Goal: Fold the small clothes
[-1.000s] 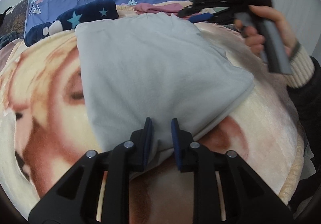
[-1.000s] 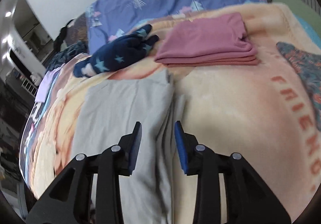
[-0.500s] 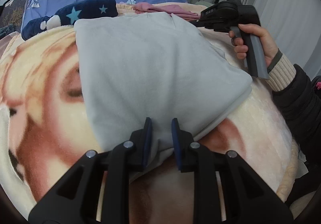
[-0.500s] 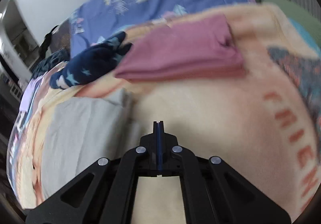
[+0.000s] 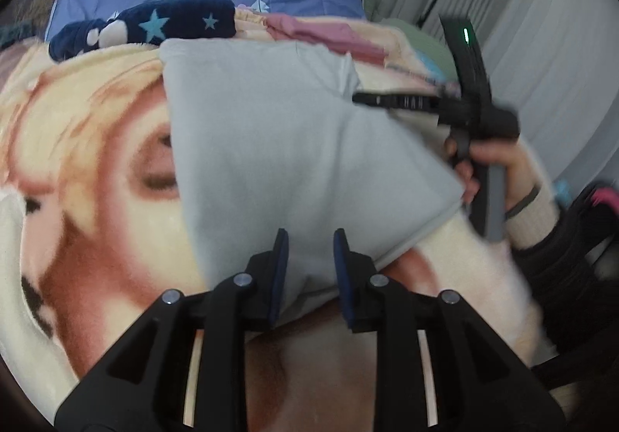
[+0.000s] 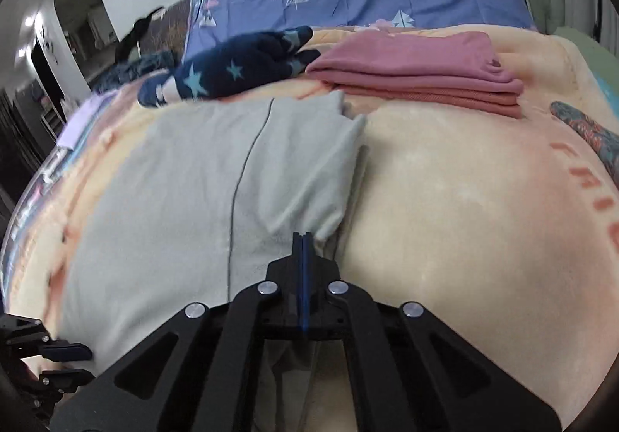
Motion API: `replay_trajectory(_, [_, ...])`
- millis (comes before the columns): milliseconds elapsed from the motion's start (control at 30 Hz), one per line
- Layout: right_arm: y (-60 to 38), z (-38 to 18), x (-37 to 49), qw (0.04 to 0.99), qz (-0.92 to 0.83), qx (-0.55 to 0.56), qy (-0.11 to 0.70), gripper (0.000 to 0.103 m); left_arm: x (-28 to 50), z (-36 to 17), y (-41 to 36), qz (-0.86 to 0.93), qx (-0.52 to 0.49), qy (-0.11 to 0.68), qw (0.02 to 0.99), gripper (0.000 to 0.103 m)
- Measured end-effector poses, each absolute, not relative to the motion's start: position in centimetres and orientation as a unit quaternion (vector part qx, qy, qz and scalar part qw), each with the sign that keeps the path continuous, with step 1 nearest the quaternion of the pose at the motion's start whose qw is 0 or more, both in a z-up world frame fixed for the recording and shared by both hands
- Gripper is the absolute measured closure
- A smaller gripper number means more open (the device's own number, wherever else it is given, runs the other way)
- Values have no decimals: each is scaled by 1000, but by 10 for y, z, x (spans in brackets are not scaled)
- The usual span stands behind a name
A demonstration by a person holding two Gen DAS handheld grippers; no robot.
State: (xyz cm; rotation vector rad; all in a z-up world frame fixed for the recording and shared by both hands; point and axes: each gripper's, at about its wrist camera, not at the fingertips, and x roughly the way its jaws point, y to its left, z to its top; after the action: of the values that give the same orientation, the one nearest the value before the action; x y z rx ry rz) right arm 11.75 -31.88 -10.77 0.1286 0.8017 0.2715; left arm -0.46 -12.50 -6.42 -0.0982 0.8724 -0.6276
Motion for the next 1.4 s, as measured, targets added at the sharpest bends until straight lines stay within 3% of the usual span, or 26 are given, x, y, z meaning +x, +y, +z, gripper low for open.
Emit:
replay_trajectory(133, [-318,-102,104,919,124,33,374,103,37,-32,-95,-263,-68,392,879,62])
replay_trajectory(233, [-313,-79,78,927,141,43,345,101,83,-26,-85,-245,-68,393,884,42])
replay_trajectory(433, [-284,-79,29,914,242,6,325,84,193,-80,-91,-264,-155,475,825,38])
replay_trajectory(500, [-283,-103,25,905,233,-6,356,83,215,-94,-94,-248,-171,486,820,42])
replay_trajectory(533, [-284,-115,27,901,221,-6,373,83,227,-94,-93,-244,-190,483,819,50])
replay_trajectory(567, [-286,-122,29,898,222,3,380,83,232,-90,-92,-244,-207,473,821,81])
replay_trajectory(600, [-287,-121,29,897,224,7,380,83,236,-84,-90,-251,-222,465,819,90])
replay_trajectory(633, [-287,-120,29,897,224,6,380,83,239,-76,-89,-265,-233,454,818,92])
replay_trajectory(800, [-282,-122,31,897,225,-5,380,83,237,-67,-98,-242,-129,440,855,92])
replay_trajectory(933, [-279,-123,32,897,224,-6,380,83,231,-69,-93,-187,-105,429,877,78])
replay_trajectory(1100, [-279,-124,32,897,227,-3,379,83,188,-50,-83,-259,-144,401,867,79])
replay_trajectory(1233, [-280,-125,32,897,228,-2,379,82,143,-76,-115,-263,-19,424,866,77])
replay_trajectory(1300, [-279,-125,32,897,227,-6,378,82,126,-87,-126,-245,55,394,884,77])
replay_trajectory(1400, [-276,-125,31,899,221,-15,377,82,116,-71,-126,-217,44,397,891,77])
